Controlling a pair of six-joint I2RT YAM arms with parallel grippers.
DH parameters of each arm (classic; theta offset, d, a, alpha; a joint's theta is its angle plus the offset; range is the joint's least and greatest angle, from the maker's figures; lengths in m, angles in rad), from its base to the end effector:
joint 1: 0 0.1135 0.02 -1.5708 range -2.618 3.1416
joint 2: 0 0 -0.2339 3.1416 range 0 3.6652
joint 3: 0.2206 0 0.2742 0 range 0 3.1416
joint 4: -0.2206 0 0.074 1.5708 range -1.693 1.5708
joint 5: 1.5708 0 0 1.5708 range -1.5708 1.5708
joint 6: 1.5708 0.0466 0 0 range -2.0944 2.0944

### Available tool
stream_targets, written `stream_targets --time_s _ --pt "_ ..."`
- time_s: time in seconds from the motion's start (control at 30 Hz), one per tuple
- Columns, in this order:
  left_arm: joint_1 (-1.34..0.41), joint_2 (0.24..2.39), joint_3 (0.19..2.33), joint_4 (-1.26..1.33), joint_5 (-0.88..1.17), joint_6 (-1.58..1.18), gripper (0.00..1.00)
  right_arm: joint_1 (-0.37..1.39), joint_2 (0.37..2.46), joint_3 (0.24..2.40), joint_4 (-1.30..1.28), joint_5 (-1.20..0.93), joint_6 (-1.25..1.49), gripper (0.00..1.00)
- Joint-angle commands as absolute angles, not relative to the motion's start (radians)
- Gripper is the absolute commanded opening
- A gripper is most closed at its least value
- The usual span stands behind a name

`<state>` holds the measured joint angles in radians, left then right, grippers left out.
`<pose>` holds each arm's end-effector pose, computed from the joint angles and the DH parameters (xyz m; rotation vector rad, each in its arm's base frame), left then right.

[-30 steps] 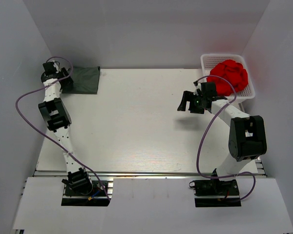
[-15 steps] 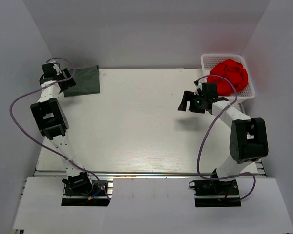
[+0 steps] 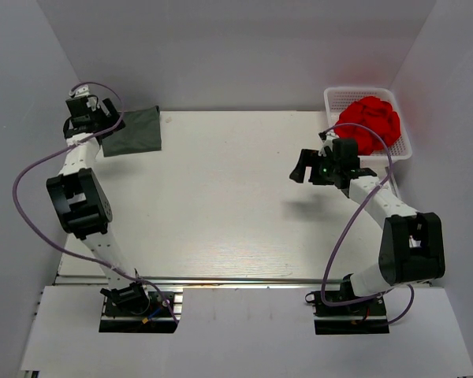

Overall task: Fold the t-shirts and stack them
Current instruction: Put the neatly folded tshirt into the corner of the board with the left arm

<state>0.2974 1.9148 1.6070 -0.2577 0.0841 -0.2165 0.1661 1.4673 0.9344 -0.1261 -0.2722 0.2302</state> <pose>0.4541 0.1351 0.2453 -0.4945 2.0763 -0.0423 0.3439 0.0703 0.1891 -0.0788 2.2502 0.5185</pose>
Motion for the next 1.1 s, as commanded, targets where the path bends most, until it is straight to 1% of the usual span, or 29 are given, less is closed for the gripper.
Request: stream_targets --time_s 0.0,0.1,0.23,0.4,0.5,0.53,0.7,0.8,0.87,0.97,1.07 --pt "0.29 2.076 1.702 -0.294 0.296 -0.285 1.0 0.167 1.469 0.93 -0.087 -0.29 0.235 0.91" --pt "0.29 2.15 1.735 -0.284 0.311 -0.325 1.0 0.167 1.479 0.94 -0.091 -0.295 0.239 0.91" --pt "0.29 2.236 1.799 -0.308 0.204 -0.373 1.0 0.173 1.494 0.96 -0.104 -0.278 0.23 0.91" --pt "0.313 2.331 1.902 -0.359 0.152 -0.383 1.0 0.167 1.531 1.0 -0.123 -0.279 0.227 0.91" --pt "0.313 2.345 1.911 -0.359 0.124 -0.393 1.0 0.17 1.56 1.023 -0.136 -0.287 0.23 0.91" --pt "0.313 2.37 1.948 -0.379 0.091 -0.393 1.0 0.169 1.583 1.034 -0.147 -0.288 0.235 0.91" --pt "0.313 2.416 2.031 -0.434 0.103 -0.371 1.0 0.172 1.615 1.068 -0.146 -0.308 0.244 0.91" --pt "0.313 2.352 1.958 -0.422 0.136 -0.371 1.0 0.17 1.631 1.088 -0.149 -0.316 0.252 0.91" --pt "0.304 2.292 1.852 -0.413 0.104 -0.361 1.0 0.172 1.631 1.095 -0.153 -0.322 0.25 0.91" --pt "0.293 2.149 1.717 -0.382 0.019 -0.36 1.0 0.17 1.615 1.098 -0.155 -0.318 0.238 0.91" --pt "0.293 2.024 1.683 -0.391 -0.099 -0.374 1.0 0.173 1.591 1.091 -0.156 -0.33 0.219 0.91"
